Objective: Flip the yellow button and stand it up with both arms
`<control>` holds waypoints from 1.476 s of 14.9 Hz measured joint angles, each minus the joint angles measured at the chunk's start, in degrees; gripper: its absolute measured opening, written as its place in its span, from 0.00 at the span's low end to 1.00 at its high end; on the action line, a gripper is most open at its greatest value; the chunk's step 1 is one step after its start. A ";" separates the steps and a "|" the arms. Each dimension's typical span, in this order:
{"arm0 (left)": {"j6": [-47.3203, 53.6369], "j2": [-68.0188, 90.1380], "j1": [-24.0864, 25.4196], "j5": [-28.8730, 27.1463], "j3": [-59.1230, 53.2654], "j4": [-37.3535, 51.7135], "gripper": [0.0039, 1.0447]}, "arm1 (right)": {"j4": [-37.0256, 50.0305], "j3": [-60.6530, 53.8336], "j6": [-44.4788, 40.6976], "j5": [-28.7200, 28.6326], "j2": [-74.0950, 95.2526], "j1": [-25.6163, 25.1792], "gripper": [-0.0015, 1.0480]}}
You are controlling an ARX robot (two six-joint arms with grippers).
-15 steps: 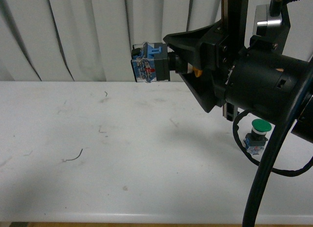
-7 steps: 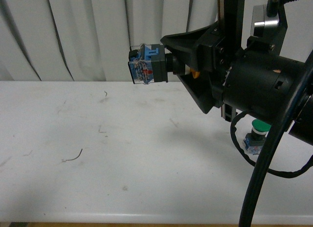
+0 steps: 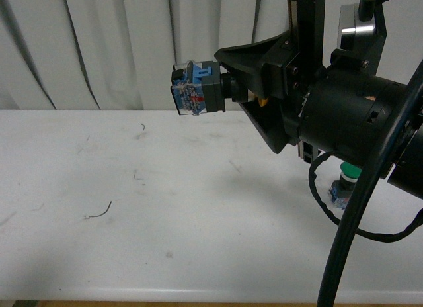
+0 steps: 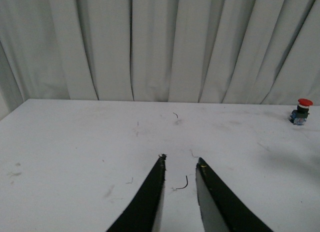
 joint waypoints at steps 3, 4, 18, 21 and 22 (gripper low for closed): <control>0.00 0.00 0.00 0.00 0.00 0.02 0.47 | -0.22 -0.42 -8.87 2.56 -2.23 -1.42 0.31; 0.00 0.00 0.00 0.00 0.00 0.02 0.56 | -0.11 -0.42 -12.68 4.24 -3.65 -2.40 0.32; 0.04 0.00 0.00 0.00 0.00 0.02 0.94 | -29.35 12.48 -69.09 27.82 -3.54 -16.11 0.31; 0.02 0.00 0.00 0.00 0.00 0.00 0.94 | -41.33 22.84 -69.51 26.16 4.11 -16.98 0.31; 0.02 0.00 0.00 0.00 0.00 0.02 0.94 | -45.16 26.73 -69.85 25.51 7.06 -17.38 0.31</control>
